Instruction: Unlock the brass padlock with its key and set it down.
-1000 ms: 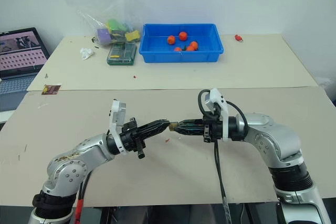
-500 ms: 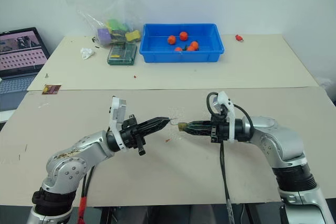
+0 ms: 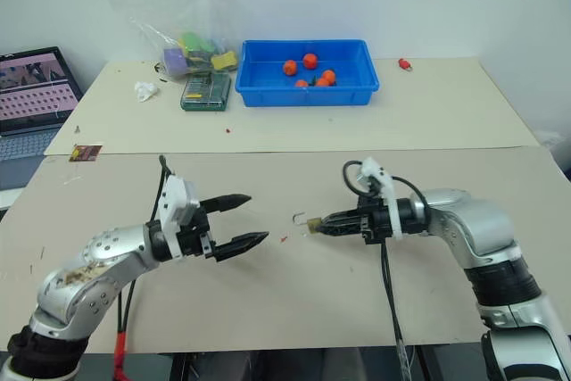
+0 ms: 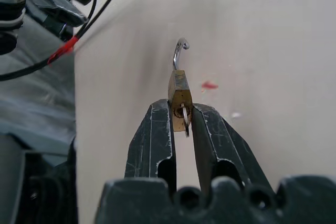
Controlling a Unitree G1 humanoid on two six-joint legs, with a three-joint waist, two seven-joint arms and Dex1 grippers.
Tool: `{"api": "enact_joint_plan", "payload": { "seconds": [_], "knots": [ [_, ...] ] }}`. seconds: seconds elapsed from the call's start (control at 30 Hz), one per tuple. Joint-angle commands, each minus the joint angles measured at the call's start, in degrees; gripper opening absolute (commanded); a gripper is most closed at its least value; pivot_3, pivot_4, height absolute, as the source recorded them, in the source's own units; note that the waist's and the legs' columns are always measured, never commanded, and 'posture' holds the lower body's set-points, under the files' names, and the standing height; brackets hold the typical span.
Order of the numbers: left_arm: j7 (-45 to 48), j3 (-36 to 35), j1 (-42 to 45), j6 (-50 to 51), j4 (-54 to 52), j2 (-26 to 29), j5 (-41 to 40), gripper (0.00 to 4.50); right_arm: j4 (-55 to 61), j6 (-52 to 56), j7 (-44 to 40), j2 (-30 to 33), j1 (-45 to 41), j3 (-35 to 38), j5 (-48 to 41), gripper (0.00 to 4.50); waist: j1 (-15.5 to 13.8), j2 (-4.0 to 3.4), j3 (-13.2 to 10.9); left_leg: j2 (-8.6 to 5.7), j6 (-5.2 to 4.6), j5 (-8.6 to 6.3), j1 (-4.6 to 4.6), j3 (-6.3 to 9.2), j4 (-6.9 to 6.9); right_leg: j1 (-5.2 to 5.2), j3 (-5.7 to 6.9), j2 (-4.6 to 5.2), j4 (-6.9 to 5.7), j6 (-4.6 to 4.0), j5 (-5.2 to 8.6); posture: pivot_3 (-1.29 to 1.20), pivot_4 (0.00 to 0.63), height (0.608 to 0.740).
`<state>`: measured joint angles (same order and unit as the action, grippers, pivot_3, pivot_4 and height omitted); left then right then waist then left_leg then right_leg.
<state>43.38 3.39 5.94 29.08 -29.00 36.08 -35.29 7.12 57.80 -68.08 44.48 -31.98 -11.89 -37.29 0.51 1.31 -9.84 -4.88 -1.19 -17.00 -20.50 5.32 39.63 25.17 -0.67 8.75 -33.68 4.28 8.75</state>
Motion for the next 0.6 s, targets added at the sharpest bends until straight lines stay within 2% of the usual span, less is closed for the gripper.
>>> {"api": "enact_joint_plan", "payload": {
  "seconds": [0.03, 0.2, 0.4, 0.53, 0.6],
  "knots": [
    [0.3, 0.4, -0.9, -3.4, -3.6, -0.6, 2.3, 4.43, -2.1, 4.8, 0.7, -0.4, -4.7, -0.3, -0.5, 0.25, -0.3, -0.01, 0.0, -0.01, 0.00, 0.00, -0.02, 0.01, 0.00, 0.01, 0.00, 0.00, 0.01, 0.01, -0.01, 0.00, 0.150, 0.740],
    [0.0, 1.4, -3.7, -6.4, -4.7, -1.1, 5.9, 4.43, -11.7, 4.4, 0.4, -3.1, -9.7, -5.4, 4.4, 0.25, -0.4, 0.00, 0.0, 0.02, 0.01, -0.01, 0.00, 0.00, -0.01, 0.00, 0.02, -0.02, 0.04, 0.01, -0.01, 0.00, 0.150, 0.740],
    [-3.1, 2.4, -3.8, -6.5, -4.9, -4.7, 7.3, 4.43, -21.3, 2.8, -2.9, -6.8, -13.0, -9.4, 7.9, 0.25, -0.4, -0.01, 0.0, 0.01, 0.01, 0.00, -0.07, 0.00, 0.03, 0.04, 0.01, -0.04, 0.05, -0.01, -0.03, 0.00, 0.150, 0.740],
    [-3.5, 3.3, -4.6, -6.2, -6.0, -5.2, 8.2, 4.43, -23.7, 2.1, -6.5, -6.3, -13.7, -11.7, 9.7, 0.25, -0.3, -0.01, 0.0, 0.03, 0.02, 0.00, -0.06, 0.02, 0.02, 0.05, 0.03, -0.05, 0.02, -0.01, -0.03, 0.00, 0.150, 0.740],
    [-3.7, 3.4, -5.1, -6.1, -6.4, -5.3, 8.2, 4.50, -24.4, 1.3, -8.7, -5.5, -13.8, -12.3, 10.6, 1.11, -0.3, -0.01, 0.0, 0.02, 0.02, 0.00, -0.06, 0.02, 0.03, 0.05, 0.02, -0.05, 0.03, -0.01, -0.03, 0.00, 0.150, 0.740]
  ]
}}
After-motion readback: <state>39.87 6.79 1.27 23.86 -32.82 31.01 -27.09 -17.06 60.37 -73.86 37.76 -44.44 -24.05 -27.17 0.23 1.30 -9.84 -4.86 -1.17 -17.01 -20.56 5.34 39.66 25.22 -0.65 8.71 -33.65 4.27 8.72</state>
